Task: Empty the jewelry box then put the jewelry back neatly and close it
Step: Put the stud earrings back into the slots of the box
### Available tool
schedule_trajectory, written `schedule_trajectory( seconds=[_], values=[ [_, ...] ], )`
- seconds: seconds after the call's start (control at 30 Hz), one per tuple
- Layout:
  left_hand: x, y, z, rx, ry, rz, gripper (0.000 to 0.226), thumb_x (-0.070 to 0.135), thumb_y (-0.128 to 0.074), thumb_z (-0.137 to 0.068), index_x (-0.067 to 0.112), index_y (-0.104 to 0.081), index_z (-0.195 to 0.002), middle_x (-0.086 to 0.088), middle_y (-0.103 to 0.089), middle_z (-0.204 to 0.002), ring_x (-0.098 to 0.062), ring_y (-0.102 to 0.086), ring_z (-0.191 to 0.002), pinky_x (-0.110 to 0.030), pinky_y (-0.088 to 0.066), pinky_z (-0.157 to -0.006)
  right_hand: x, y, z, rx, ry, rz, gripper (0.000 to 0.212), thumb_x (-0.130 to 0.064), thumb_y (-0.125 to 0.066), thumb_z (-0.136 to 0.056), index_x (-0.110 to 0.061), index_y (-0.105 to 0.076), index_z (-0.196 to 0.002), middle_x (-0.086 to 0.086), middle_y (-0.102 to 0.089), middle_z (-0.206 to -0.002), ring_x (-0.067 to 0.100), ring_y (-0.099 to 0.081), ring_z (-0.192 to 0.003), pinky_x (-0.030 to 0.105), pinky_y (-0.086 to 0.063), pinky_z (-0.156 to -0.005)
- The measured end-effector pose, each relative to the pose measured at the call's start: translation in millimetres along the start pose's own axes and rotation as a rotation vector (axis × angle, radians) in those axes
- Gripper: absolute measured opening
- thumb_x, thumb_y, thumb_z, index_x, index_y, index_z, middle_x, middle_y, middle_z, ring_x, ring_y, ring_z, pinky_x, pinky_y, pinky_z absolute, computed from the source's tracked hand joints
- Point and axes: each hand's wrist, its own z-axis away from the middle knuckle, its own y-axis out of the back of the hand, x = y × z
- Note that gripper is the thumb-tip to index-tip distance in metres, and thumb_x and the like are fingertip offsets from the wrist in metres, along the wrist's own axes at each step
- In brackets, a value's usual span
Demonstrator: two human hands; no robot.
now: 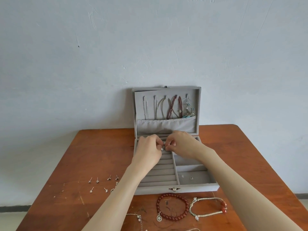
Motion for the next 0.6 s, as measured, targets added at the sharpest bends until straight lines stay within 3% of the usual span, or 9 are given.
schedule_trajectory(
  seconds=[0.07,0.2,0.37,0.6],
  values=[
    [0.2,0.5,0.4,0.011,0.002,-0.002,0.016,0.01,-0.052,-0.088,0.016,-0.064,-0.094,-0.004,-0.067,-0.098,-0.023,-0.054,-0.104,-0.038,-0.046,-0.089,0.8,-3.9,-0.6,0.039,-0.013,-0.009,0.017,-0.023,-0.061,-0.085,-0.014,-0.069,-0.097,0.004,-0.064,-0.101,0.02,-0.057,-0.098,0.024,-0.036,-0.074],
    [1.0,0.8,1.5,0.042,0.01,0.012,0.017,0.007,-0.05,-0.086,0.017,-0.063,-0.089,-0.004,-0.066,-0.091,-0.025,-0.055,-0.099,-0.038,-0.047,-0.085,2.2,-6.7,0.0,0.107,-0.032,-0.061,0.012,-0.021,-0.065,-0.082,-0.014,-0.069,-0.091,-0.002,-0.054,-0.087,0.018,-0.056,-0.09,0.024,-0.038,-0.073],
    [0.3,0.0,4.2,0.094,-0.024,-0.013,0.016,0.01,-0.053,-0.084,0.015,-0.067,-0.089,-0.003,-0.067,-0.083,-0.027,-0.055,-0.096,-0.038,-0.047,-0.084,0.6,-12.1,3.3,0.17,-0.013,-0.075,0.011,-0.016,-0.062,-0.083,-0.014,-0.07,-0.091,-0.002,-0.047,-0.086,0.013,-0.044,-0.08,0.024,-0.033,-0.07],
    [-0.3,-0.7,5.0,0.091,-0.035,-0.034,0.02,0.01,-0.051,-0.087,0.015,-0.069,-0.095,-0.003,-0.069,-0.091,-0.026,-0.052,-0.1,-0.036,-0.044,-0.088,-0.2,-21.0,15.7,0.257,-0.037,-0.133,0.015,-0.015,-0.061,-0.085,-0.012,-0.071,-0.096,0.008,-0.055,-0.096,0.023,-0.057,-0.089,0.03,-0.044,-0.08]
  ],
)
